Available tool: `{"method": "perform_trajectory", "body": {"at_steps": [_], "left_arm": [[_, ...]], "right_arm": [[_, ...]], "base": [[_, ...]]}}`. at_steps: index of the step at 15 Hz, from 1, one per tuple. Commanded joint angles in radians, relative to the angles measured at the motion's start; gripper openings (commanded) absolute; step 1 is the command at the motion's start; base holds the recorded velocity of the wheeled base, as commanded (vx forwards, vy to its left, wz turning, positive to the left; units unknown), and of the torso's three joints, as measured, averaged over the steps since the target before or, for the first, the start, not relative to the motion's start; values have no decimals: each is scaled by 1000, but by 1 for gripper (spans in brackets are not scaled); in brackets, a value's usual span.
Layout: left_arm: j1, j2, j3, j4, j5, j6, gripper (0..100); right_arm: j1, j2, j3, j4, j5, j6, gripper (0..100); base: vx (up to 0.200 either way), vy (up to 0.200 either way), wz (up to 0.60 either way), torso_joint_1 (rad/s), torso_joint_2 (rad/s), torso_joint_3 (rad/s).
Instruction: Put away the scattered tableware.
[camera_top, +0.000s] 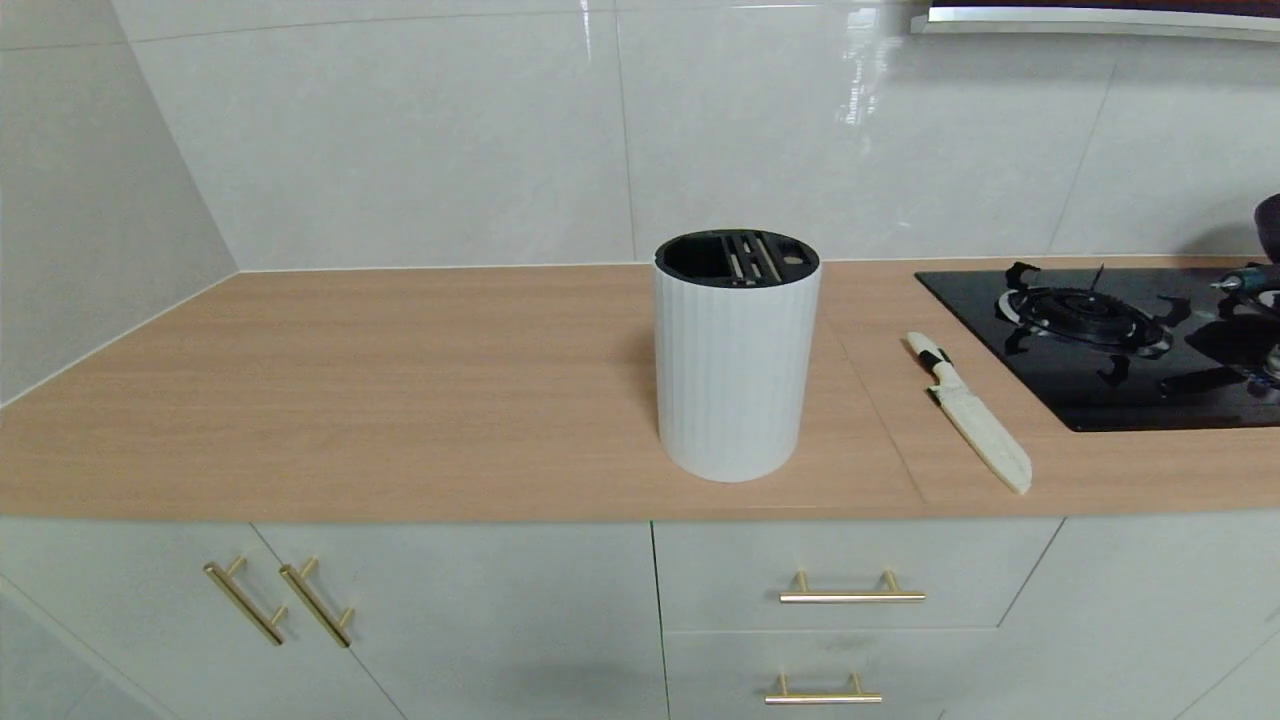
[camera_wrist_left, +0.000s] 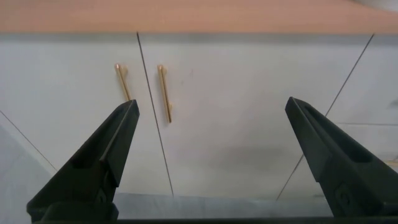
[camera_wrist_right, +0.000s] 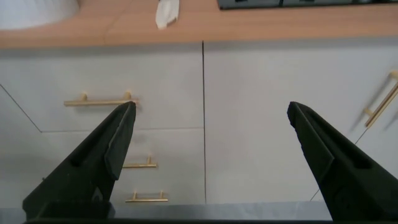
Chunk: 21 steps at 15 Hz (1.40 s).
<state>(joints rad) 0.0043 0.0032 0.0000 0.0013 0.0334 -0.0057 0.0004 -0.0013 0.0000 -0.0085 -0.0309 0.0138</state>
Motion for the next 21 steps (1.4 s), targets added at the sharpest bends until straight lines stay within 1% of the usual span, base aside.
{"method": "perform_trajectory", "body": {"at_steps": [1, 15, 21], "left_arm": [[0, 0, 0, 0, 0, 0, 100], [0, 0, 0, 0, 0, 0, 100], [0, 0, 0, 0, 0, 0, 100]], "right_arm": [[1, 1, 0, -1, 0, 0, 100], [1, 1, 0, -1, 0, 2, 100], [0, 1, 0, -1, 0, 2, 100]], "base": [[0, 0, 0, 237, -500, -271], [0, 0, 0, 265, -555, -295], [0, 0, 0, 199, -404, -207]]}}
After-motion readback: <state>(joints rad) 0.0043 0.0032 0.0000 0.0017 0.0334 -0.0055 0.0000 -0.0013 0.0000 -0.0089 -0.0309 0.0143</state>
